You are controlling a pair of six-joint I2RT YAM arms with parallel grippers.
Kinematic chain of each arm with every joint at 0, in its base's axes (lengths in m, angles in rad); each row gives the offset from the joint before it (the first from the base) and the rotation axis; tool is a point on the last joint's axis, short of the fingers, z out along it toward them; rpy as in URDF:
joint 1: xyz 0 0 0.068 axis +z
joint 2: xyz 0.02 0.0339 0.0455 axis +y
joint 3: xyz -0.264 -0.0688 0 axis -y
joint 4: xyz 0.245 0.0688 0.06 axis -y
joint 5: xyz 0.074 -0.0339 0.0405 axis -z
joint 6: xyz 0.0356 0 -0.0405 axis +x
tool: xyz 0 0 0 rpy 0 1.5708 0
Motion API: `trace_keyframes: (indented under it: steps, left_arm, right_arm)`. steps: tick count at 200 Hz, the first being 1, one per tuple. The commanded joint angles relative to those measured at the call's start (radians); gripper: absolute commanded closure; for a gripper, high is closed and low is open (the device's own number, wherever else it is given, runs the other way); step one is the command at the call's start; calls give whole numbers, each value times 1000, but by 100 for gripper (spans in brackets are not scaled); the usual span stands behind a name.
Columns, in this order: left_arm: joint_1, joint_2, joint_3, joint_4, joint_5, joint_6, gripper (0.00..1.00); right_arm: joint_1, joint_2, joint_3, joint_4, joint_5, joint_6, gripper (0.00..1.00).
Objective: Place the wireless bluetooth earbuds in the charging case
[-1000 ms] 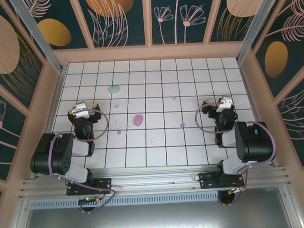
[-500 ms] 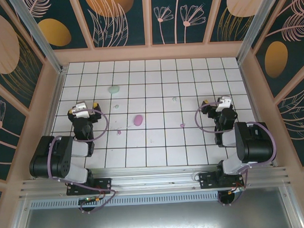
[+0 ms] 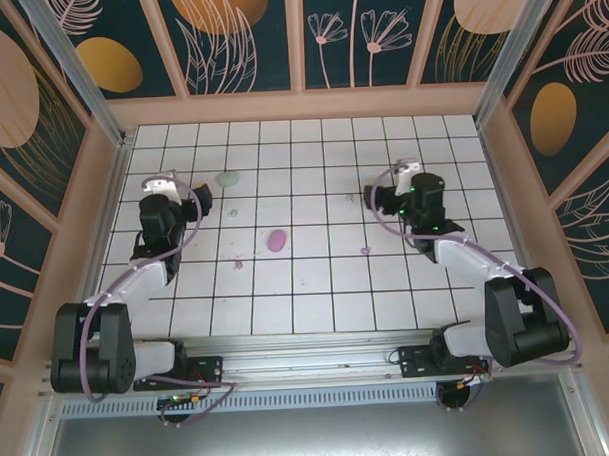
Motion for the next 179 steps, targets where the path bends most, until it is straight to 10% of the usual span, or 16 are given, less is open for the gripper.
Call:
trace_keyframes:
  steps: [1, 78, 179]
  left_arm:
    - [-72, 68, 59, -210, 188, -120, 14]
    - [-441, 182, 83, -301, 5, -16, 13]
    - [-535, 294, 146, -344, -55, 94, 15]
  right_arm:
    - [79, -25, -24, -90, 21, 94, 14]
    - [178, 66, -67, -75, -23, 317, 14]
    - [201, 80, -53, -135, 40, 339, 14]
